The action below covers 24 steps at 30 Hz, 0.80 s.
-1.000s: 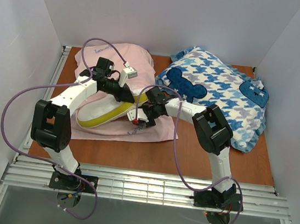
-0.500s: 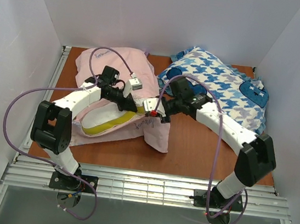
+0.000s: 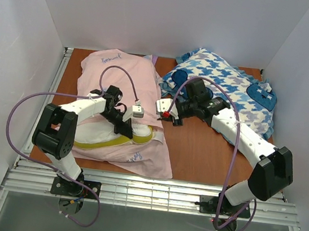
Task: Put the pillow into the pillowcase
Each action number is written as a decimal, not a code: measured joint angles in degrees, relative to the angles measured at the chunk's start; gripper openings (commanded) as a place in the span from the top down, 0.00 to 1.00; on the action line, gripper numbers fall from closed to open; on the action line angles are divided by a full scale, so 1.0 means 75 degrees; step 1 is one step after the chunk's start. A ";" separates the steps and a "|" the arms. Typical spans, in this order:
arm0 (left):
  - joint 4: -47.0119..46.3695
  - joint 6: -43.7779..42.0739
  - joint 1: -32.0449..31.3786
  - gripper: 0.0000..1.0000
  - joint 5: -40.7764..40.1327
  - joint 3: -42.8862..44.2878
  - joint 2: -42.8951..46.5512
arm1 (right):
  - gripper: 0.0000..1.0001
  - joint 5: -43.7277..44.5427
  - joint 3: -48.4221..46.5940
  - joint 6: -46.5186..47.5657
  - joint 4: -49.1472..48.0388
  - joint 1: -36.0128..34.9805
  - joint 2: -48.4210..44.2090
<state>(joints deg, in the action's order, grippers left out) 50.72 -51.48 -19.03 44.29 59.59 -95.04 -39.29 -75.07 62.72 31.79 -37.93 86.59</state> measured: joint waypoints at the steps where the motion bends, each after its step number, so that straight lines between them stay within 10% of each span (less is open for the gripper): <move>1: 0.0020 0.0026 0.0052 1.00 0.0093 0.0000 0.0000 | 0.54 0.0003 0.0248 0.0015 -0.0038 -0.0029 -0.0108; 4: 0.0038 0.0105 0.0093 1.00 0.0230 0.0009 -0.0003 | 0.36 0.0163 0.1288 0.0067 -0.0198 -0.0207 -0.0455; 24: 0.0842 0.0029 0.0207 1.00 0.0568 0.0224 0.0038 | 0.30 0.0286 0.1638 -0.0058 -0.1976 -0.0452 0.2279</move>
<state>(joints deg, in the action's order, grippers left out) 57.04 -51.27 -17.47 48.56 61.28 -94.76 -37.15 -62.78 62.28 16.97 -41.32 103.68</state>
